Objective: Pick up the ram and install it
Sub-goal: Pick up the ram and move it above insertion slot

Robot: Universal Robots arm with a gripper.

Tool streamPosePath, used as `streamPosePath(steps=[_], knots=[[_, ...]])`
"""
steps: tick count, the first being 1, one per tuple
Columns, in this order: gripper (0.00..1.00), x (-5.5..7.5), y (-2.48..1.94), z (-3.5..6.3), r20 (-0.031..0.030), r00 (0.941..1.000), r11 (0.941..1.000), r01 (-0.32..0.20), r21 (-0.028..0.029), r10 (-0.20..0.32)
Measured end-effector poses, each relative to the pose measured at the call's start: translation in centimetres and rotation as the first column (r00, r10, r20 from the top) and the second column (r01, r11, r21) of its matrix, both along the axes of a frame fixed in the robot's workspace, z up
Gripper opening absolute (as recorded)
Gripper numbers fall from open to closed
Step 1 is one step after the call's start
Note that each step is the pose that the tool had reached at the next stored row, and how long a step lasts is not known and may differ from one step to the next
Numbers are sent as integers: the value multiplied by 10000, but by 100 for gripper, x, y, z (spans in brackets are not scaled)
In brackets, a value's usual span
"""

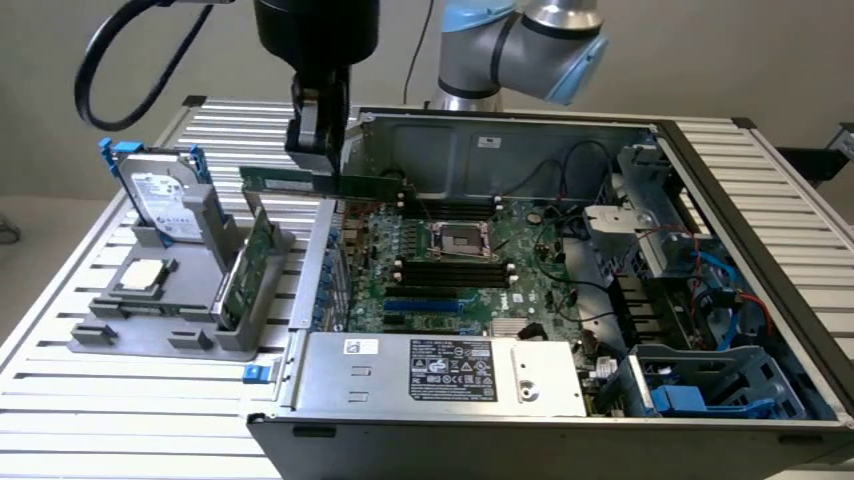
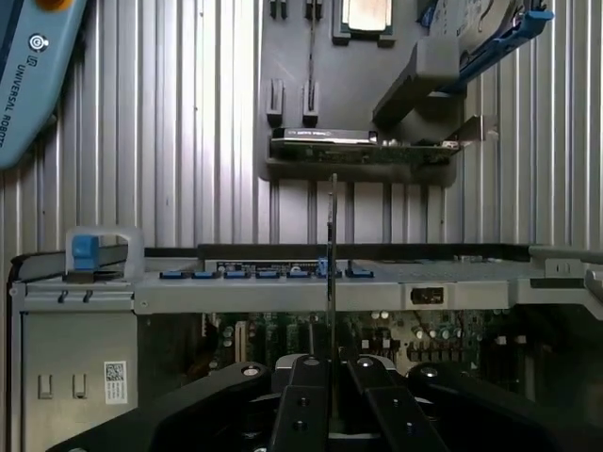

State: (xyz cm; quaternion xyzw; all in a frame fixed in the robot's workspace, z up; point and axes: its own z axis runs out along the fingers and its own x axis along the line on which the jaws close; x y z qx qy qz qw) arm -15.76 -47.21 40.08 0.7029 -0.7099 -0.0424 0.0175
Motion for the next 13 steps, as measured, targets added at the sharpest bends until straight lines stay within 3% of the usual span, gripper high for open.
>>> streamPosePath(steps=[13], knots=[[14, 555, 90, 3, 0, 10000, 10000, 0, -1, 0]])
